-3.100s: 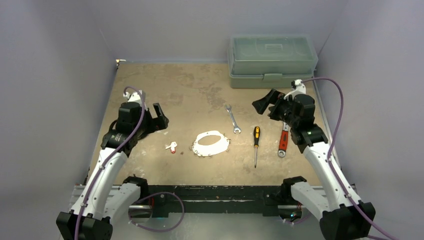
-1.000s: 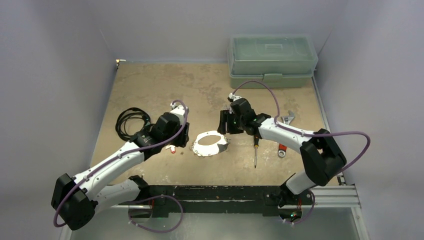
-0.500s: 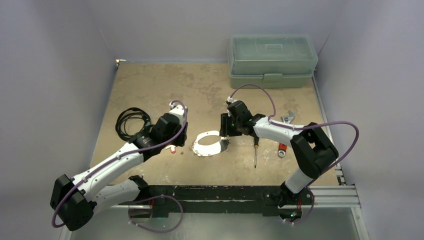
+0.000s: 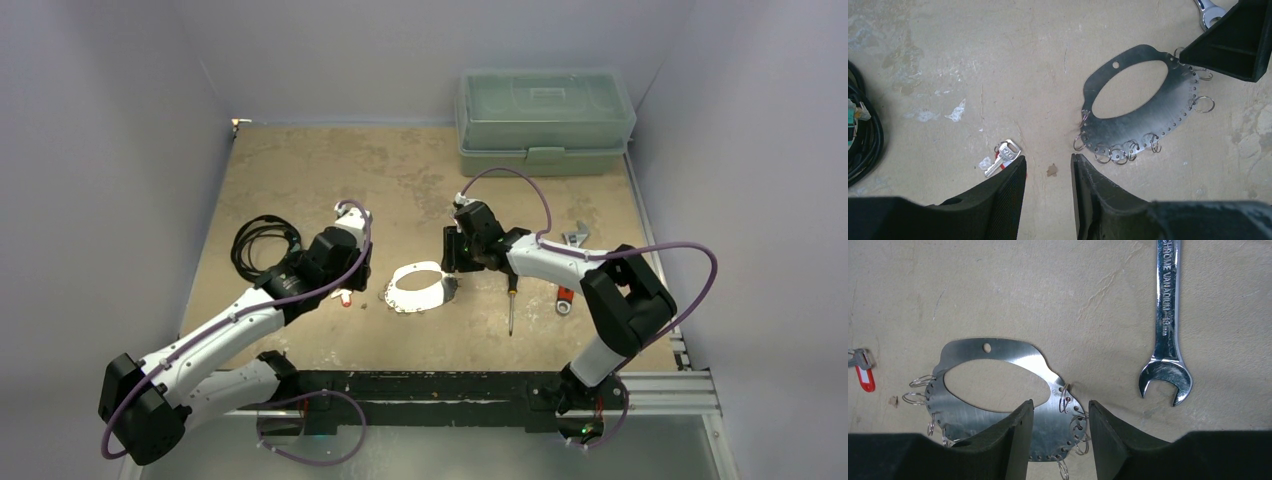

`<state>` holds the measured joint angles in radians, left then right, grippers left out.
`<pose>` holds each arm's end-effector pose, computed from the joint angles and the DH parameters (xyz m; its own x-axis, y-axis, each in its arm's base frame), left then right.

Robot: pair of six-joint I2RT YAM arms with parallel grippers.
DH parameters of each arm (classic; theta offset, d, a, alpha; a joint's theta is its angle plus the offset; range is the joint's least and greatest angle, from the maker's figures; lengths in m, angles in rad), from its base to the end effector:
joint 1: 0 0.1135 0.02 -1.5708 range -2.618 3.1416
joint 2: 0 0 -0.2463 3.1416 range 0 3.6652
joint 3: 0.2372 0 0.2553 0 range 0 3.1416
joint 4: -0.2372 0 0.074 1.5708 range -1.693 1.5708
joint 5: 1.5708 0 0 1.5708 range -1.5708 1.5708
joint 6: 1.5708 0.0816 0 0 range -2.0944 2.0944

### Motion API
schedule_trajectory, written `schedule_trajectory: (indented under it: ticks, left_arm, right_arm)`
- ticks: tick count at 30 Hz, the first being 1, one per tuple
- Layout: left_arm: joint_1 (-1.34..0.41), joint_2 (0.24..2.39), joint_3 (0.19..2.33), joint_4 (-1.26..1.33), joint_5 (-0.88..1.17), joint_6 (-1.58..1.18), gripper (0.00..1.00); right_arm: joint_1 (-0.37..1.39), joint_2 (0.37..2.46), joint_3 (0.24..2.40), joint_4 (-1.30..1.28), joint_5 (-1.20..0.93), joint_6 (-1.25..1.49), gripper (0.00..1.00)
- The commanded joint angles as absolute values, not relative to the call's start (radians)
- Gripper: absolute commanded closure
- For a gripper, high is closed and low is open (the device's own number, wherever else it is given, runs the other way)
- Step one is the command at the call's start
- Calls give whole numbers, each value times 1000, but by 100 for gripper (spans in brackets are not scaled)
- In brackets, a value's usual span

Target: Put the keys on the keyring

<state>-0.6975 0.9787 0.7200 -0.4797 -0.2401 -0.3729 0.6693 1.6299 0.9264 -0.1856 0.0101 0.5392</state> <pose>0.2049 -0.1464 0.2092 -0.6586 0.0903 -0.7470 0.2675 0.9560 -0.1204 0.2833 0.2231 0.1238 -0.8386 -0.0087 -0.5447 -0.2154 0.9237 0.3168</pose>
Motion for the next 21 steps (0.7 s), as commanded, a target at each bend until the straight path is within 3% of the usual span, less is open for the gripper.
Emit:
schedule_trajectory:
  ticks: [1,13,21]
  left_arm:
    - [-704,962,747,-468,-256,-356,63]
    - [-707,962,749,-467,-257,-356,64]
    - [-711,960,749,-472,-264,-359,64]
  right_arm:
    - [679,1632,936,-156,39,532,53]
    - [683,1638,932,-152,51,529,55]
    - [686,1657,939,-150,51,532,62]
